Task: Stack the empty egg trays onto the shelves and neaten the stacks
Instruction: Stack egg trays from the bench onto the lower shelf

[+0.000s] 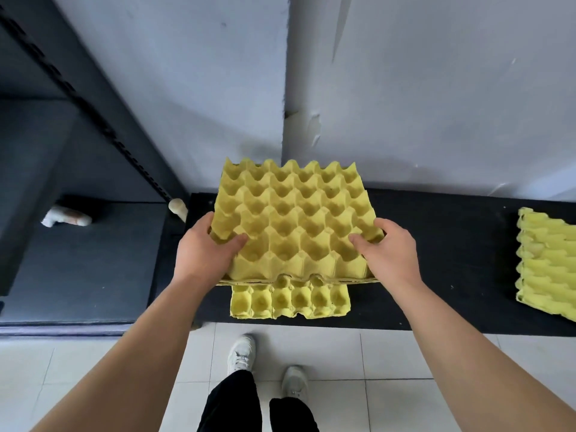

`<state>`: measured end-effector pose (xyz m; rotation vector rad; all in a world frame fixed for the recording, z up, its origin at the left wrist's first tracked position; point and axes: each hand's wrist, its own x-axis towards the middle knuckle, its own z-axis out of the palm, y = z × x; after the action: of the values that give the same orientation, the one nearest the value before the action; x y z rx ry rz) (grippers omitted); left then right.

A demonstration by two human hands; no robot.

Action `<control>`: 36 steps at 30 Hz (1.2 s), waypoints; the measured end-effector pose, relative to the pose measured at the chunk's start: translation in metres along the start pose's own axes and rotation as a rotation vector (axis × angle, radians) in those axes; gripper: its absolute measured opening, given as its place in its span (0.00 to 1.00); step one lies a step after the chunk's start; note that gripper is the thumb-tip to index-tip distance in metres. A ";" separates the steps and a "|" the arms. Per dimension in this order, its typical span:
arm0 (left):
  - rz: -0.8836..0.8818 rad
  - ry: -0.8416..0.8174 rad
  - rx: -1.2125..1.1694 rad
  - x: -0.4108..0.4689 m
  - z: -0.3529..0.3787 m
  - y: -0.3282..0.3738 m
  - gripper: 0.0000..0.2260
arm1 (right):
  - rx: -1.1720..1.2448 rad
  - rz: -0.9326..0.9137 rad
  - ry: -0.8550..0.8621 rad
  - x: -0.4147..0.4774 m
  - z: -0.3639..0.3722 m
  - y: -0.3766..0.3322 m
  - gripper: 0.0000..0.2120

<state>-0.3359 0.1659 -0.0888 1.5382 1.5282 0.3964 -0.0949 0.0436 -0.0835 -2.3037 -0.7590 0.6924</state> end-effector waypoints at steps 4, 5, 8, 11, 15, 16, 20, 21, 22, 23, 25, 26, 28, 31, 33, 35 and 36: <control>0.035 0.061 -0.033 -0.038 -0.033 0.028 0.10 | 0.002 -0.068 0.016 -0.024 -0.028 -0.029 0.24; 0.042 0.084 -0.046 -0.049 -0.042 0.034 0.12 | 0.007 -0.091 0.025 -0.031 -0.035 -0.036 0.26; 0.060 0.152 -0.088 -0.080 -0.069 0.050 0.16 | 0.029 -0.170 0.044 -0.053 -0.058 -0.059 0.28; 0.085 0.210 -0.129 -0.110 -0.097 0.062 0.17 | 0.034 -0.272 0.071 -0.074 -0.079 -0.085 0.28; 0.130 0.293 -0.147 -0.145 -0.136 0.072 0.18 | 0.034 -0.399 0.088 -0.102 -0.093 -0.123 0.27; 0.138 0.317 -0.147 -0.152 -0.148 0.073 0.19 | 0.034 -0.425 0.089 -0.109 -0.093 -0.133 0.27; 0.134 0.415 -0.164 -0.176 -0.194 0.065 0.22 | 0.027 -0.531 0.089 -0.136 -0.082 -0.174 0.27; 0.130 0.437 -0.167 -0.181 -0.206 0.061 0.23 | 0.025 -0.553 0.083 -0.143 -0.077 -0.186 0.27; 0.129 0.459 -0.168 -0.185 -0.218 0.056 0.23 | 0.025 -0.575 0.076 -0.150 -0.071 -0.197 0.27; 0.127 0.482 -0.166 -0.189 -0.231 0.051 0.24 | 0.028 -0.595 0.067 -0.157 -0.064 -0.208 0.26; 0.117 0.530 -0.158 -0.195 -0.256 0.037 0.28 | 0.034 -0.628 0.044 -0.173 -0.048 -0.230 0.26; 0.112 0.551 -0.154 -0.197 -0.270 0.028 0.30 | 0.034 -0.642 0.034 -0.181 -0.038 -0.241 0.26; 0.105 0.580 -0.139 -0.200 -0.299 0.007 0.33 | 0.027 -0.669 0.020 -0.199 -0.014 -0.261 0.25; 0.079 0.599 -0.134 -0.203 -0.346 -0.029 0.35 | 0.014 -0.688 0.006 -0.229 0.028 -0.289 0.25; 0.067 0.603 -0.133 -0.205 -0.379 -0.053 0.34 | 0.016 -0.682 -0.005 -0.253 0.057 -0.307 0.25; 0.055 0.599 -0.116 -0.206 -0.411 -0.075 0.33 | 0.019 -0.673 -0.019 -0.277 0.085 -0.322 0.25; 0.051 0.596 -0.099 -0.205 -0.427 -0.086 0.33 | 0.014 -0.669 -0.021 -0.288 0.098 -0.330 0.25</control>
<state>-0.7509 0.1191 0.1503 1.4529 1.8795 1.0142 -0.4693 0.1060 0.1549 -1.8479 -1.4264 0.4040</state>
